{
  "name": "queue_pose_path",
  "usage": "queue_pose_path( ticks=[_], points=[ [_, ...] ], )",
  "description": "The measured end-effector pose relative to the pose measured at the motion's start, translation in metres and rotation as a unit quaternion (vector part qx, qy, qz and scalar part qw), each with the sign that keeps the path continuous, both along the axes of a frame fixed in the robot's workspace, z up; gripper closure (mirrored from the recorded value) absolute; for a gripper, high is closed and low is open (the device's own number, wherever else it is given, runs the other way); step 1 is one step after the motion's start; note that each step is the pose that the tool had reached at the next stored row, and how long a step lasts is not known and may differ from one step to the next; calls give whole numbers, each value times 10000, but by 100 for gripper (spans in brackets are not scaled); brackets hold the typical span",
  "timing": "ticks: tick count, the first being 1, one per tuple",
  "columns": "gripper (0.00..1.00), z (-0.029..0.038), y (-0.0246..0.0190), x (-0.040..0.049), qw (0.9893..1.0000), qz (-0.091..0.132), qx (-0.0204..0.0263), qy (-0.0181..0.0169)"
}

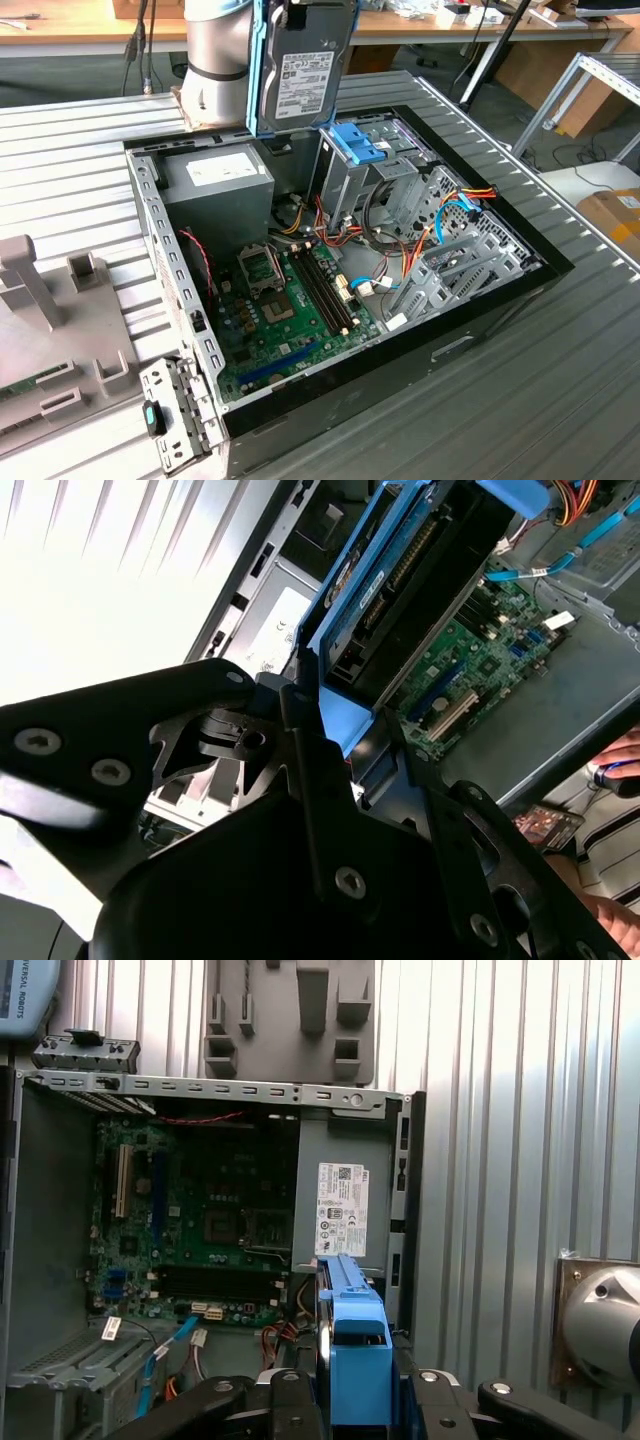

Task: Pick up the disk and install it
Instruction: 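Pick up the disk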

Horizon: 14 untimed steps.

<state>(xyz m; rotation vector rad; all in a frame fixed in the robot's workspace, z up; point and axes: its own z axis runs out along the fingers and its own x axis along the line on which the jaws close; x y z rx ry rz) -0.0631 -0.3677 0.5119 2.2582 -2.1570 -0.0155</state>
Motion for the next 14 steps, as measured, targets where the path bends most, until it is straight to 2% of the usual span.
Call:
queue_pose_path(
  ticks=[7,14],
  points=[
    [63,0,-9,0,10000,1,0,0],
    [63,0,-50,0,10000,-1,0,0]
  ],
)
